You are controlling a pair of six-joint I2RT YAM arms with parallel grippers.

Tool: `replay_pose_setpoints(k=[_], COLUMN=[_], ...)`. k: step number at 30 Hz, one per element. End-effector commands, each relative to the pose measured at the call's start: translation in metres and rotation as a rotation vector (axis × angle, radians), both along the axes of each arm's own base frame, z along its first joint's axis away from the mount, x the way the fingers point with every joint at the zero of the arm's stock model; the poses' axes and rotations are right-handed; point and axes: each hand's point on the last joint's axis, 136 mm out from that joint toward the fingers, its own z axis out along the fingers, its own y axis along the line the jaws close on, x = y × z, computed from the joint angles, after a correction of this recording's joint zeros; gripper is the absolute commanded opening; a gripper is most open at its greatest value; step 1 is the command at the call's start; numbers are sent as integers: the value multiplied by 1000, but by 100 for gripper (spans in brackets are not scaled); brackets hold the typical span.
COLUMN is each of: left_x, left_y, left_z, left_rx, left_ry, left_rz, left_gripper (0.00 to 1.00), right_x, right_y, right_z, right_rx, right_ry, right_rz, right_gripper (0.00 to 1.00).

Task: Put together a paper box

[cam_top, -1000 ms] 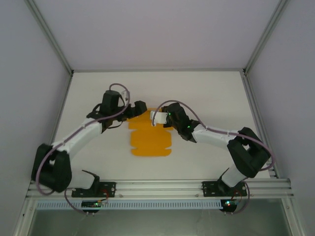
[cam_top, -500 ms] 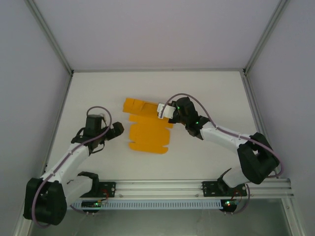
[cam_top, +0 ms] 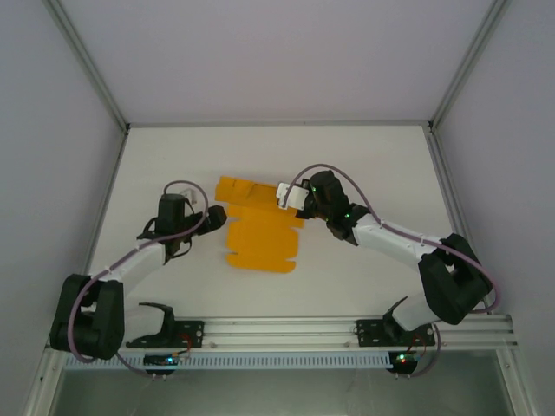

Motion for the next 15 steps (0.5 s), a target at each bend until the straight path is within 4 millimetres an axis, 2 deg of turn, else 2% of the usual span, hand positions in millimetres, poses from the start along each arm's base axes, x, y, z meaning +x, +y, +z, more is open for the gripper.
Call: replay_pose_setpoints(k=[1, 4, 9, 12, 15], left_x=[7, 2, 1, 0, -1], left_y=[-33, -47, -66, -76, -85], left_z=[31, 38, 35, 32, 32], left_rx=[-79, -95, -87, -125, -194], left_ry=[-150, -197, -181, -193, -210], left_rz=[-161, -234, -309, -336, -360], left_gripper=[100, 100, 99, 96, 88], right_x=[3, 2, -2, -2, -7], right_y=[5, 6, 11, 12, 16], right_z=[26, 24, 24, 26, 30], right_rx=[57, 55, 64, 71, 97], right_ry=[-23, -18, -8, -8, 5], right_rz=[-4, -1, 20, 20, 43], right_gripper=[0, 0, 0, 0, 0])
